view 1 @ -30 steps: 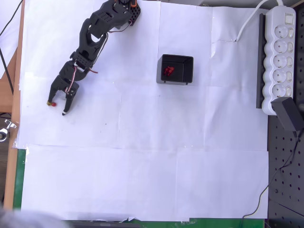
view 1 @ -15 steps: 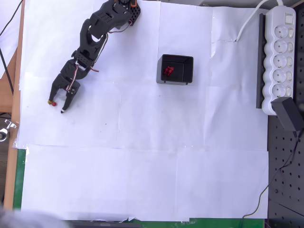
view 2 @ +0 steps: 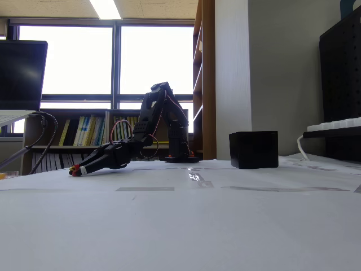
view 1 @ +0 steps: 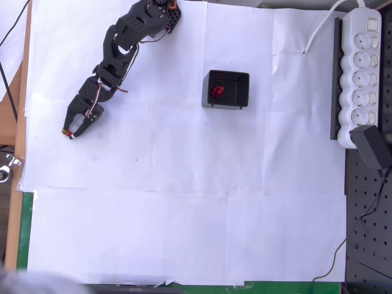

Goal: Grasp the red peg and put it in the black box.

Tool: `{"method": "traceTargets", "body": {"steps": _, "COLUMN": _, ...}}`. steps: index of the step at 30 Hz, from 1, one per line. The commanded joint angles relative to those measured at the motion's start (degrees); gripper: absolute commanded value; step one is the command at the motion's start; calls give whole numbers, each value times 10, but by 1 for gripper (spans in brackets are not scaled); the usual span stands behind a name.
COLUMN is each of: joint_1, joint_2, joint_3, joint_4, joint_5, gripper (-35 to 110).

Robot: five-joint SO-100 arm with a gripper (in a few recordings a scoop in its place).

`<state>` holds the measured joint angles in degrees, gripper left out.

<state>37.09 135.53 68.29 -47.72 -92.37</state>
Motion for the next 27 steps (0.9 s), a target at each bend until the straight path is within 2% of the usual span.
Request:
{"method": "traceTargets", "body": {"steps": 1, "joint_1": -5, "joint_2": -87, "joint_3": 21, "joint_4": 168, "joint_5": 4, "gripper": 0}}
{"method": "traceTargets", "body": {"steps": 3, "joint_1": -5, "joint_2": -166, "joint_3": 41, "joint_4": 367, "joint_5": 23, "gripper": 0}}
{"method": "traceTargets", "body": {"steps": 5, "joint_1": -12, "joint_2": -248, "joint_3": 97, "joint_4": 634, "joint_5": 56, "gripper": 0}}
{"method": "traceTargets", "body": {"steps": 7, "joint_1": -34, "joint_2": -323, "joint_3": 149, "joint_4": 844, "joint_5": 100, "gripper": 0}}
{"method": "traceTargets", "body": {"steps": 11, "joint_1": -99, "joint_2": -407, "joint_3": 260, "joint_4": 1114, "joint_5": 192, "gripper": 0}}
{"method": "traceTargets", "body": {"steps": 15, "joint_1": -185, "joint_2": -410, "joint_3": 472, "joint_4": 1365, "joint_5": 272, "gripper": 0}}
{"method": "traceTargets", "body": {"steps": 18, "joint_1": -258, "joint_2": -410, "joint_3": 598, "joint_4": 1480, "joint_5": 324, "gripper": 0}}
{"method": "traceTargets", "body": {"steps": 21, "joint_1": -332, "joint_2": -416, "joint_3": 650, "joint_4": 1545, "joint_5": 347, "gripper": 0}}
{"method": "traceTargets", "body": {"steps": 27, "joint_1": -486, "joint_2": -452, "joint_3": 608, "joint_4": 1548, "joint_5": 374, "gripper": 0}}
